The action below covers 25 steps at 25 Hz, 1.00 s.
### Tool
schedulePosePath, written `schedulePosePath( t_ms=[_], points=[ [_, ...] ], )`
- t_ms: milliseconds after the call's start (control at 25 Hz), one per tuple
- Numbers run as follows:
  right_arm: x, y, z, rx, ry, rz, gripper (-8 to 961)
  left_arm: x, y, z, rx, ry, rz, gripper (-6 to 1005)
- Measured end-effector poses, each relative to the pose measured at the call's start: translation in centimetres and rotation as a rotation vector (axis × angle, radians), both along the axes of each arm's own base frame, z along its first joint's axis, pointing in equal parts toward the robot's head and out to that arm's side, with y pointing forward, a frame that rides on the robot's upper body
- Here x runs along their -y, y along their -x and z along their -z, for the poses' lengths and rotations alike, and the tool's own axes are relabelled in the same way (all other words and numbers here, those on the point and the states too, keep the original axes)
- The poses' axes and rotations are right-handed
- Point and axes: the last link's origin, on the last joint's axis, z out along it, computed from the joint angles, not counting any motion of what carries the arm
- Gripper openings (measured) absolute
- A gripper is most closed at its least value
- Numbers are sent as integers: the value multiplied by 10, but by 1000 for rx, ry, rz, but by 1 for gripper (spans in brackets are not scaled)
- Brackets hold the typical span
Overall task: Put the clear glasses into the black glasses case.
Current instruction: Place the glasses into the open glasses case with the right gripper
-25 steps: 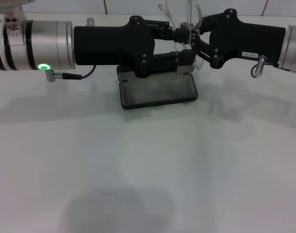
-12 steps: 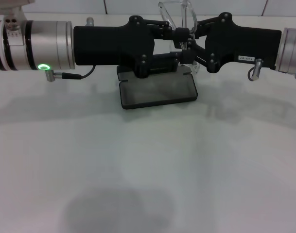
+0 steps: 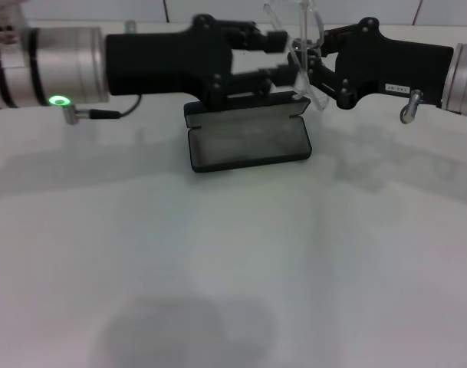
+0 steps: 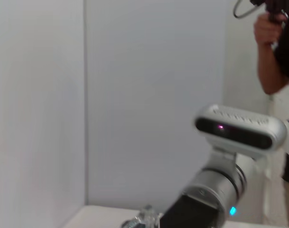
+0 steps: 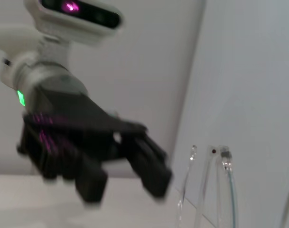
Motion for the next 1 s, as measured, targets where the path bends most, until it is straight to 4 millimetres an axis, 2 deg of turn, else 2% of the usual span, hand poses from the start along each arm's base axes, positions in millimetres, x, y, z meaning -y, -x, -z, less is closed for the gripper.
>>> schedulePosePath(
  t_ms=[240, 320, 520, 680, 1000],
  points=[
    [-1, -6, 6, 91, 11, 19, 213, -1, 14, -17, 58, -74, -63, 493],
    [-1, -5, 9, 159, 33, 17, 215, -4, 25, -30, 109, -134, -122, 493],
    [-1, 6, 31, 382, 31, -21, 218, -7, 42, -46, 184, -225, -222, 493],
    [-1, 12, 51, 486, -41, -53, 221, -3, 51, -48, 198, -240, -253, 494],
    [3, 19, 88, 612, -178, -122, 227, -3, 52, -46, 201, -233, -270, 495]
  ],
)
